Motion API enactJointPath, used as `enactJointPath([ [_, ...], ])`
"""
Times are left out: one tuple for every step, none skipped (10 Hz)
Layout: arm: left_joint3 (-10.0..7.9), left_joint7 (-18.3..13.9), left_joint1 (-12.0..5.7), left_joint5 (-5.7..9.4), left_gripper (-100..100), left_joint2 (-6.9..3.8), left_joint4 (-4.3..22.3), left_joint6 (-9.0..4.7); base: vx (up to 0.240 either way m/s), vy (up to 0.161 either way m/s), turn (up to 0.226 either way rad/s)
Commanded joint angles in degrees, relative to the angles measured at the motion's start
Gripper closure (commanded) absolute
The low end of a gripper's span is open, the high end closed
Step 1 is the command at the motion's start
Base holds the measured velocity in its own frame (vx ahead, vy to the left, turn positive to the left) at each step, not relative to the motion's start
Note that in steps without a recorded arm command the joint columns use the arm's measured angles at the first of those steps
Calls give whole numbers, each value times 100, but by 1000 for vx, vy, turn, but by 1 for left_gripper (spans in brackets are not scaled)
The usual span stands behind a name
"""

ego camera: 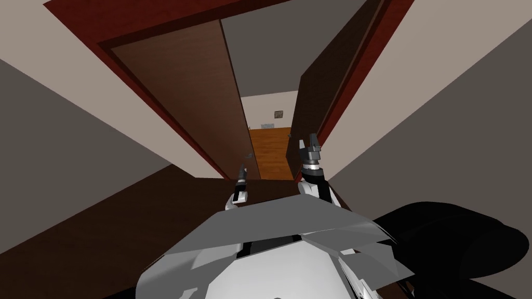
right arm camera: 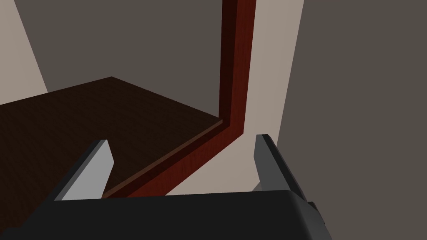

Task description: Push the door open

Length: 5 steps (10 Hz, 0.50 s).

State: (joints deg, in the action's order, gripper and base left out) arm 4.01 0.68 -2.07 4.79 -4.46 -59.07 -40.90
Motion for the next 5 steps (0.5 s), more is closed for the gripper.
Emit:
enactJointPath([
  [5, -22, -87, 6, -100, -11, 243, -58, 48, 63, -27],
  [25, -39, -174, 9, -100, -7, 444, -106, 49, 52, -50],
  [43, -54, -254, 11, -100, -1, 611, -151, 60, 71, -72],
  [43, -54, -254, 11, -100, -1, 663, -151, 38, 58, -22],
  [61, -70, -334, 13, -100, 5, 856, -196, 45, 56, -36],
])
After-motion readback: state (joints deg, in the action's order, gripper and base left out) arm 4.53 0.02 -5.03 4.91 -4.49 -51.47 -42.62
